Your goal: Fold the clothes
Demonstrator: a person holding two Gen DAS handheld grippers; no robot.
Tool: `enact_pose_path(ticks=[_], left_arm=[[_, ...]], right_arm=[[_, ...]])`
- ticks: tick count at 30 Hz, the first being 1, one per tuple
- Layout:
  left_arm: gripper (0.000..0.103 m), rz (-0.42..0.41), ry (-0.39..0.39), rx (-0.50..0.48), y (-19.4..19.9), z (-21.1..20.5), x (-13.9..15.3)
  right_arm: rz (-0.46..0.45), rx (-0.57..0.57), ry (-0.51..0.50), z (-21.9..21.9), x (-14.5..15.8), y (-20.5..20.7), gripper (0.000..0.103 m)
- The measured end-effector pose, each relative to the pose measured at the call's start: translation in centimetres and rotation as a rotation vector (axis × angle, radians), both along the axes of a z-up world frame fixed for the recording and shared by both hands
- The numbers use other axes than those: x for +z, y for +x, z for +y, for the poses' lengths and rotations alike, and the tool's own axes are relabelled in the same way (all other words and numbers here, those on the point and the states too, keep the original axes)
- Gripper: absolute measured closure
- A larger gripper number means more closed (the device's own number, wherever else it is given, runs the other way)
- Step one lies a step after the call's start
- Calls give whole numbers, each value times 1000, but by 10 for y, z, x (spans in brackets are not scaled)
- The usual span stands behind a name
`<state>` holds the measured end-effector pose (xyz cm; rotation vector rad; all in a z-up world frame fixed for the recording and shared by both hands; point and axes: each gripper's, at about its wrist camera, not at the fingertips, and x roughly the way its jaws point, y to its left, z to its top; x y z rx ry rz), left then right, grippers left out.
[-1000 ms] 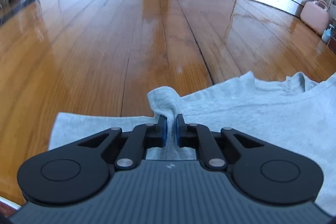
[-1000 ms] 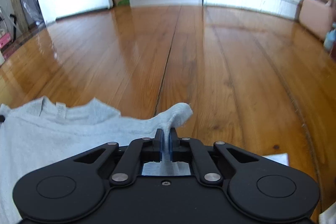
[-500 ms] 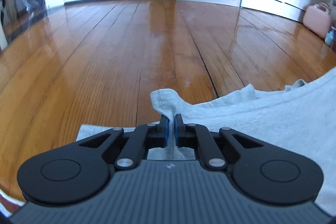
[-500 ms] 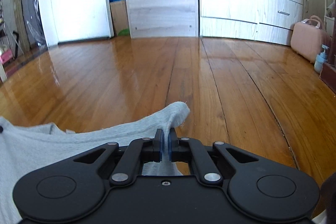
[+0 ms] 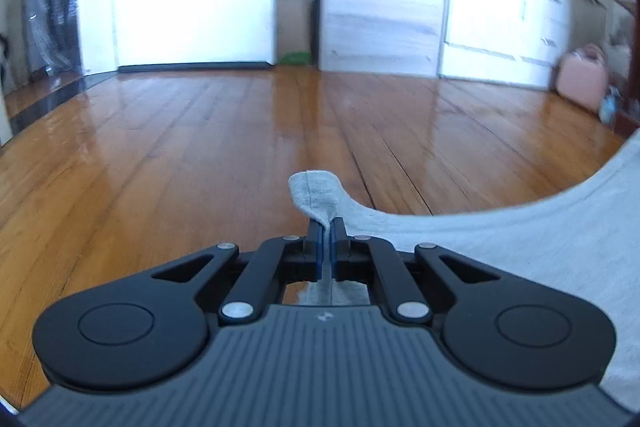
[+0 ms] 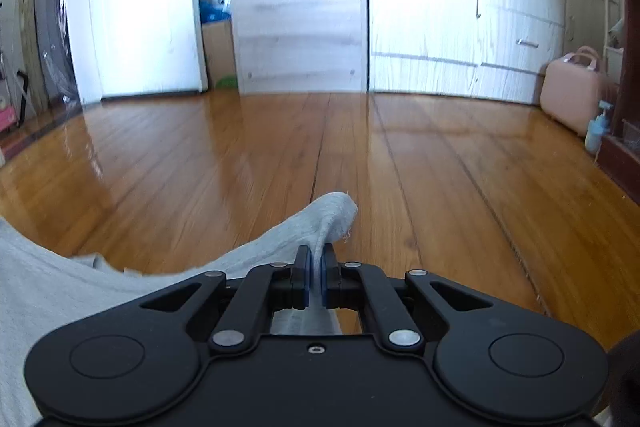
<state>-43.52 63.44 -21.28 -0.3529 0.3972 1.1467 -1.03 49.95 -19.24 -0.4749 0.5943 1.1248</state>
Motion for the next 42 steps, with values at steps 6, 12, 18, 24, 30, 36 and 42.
enact_pose_path(ticks=[6, 12, 18, 24, 30, 36, 42], left_arm=[[48, 216, -245, 177, 12, 42, -37], [46, 206, -283, 113, 4, 18, -23], [45, 133, -405, 45, -7, -22, -15], [45, 370, -444, -59, 14, -77, -26], [33, 655, -413, 76, -12, -120, -32], [33, 162, -622, 142, -66, -129, -15], [33, -299, -854, 103, -86, -134, -29]], right_arm=[[-47, -81, -78, 15, -3, 7, 79], [150, -128, -49, -27, -1, 12, 68], [327, -3, -20, -112, -3, -22, 66], [167, 70, -195, -158, -36, -71, 66], [-68, -113, -244, -186, -38, -70, 63], [206, -190, -106, -222, -10, -55, 52], [699, -220, -13, -245, -36, -53, 48]])
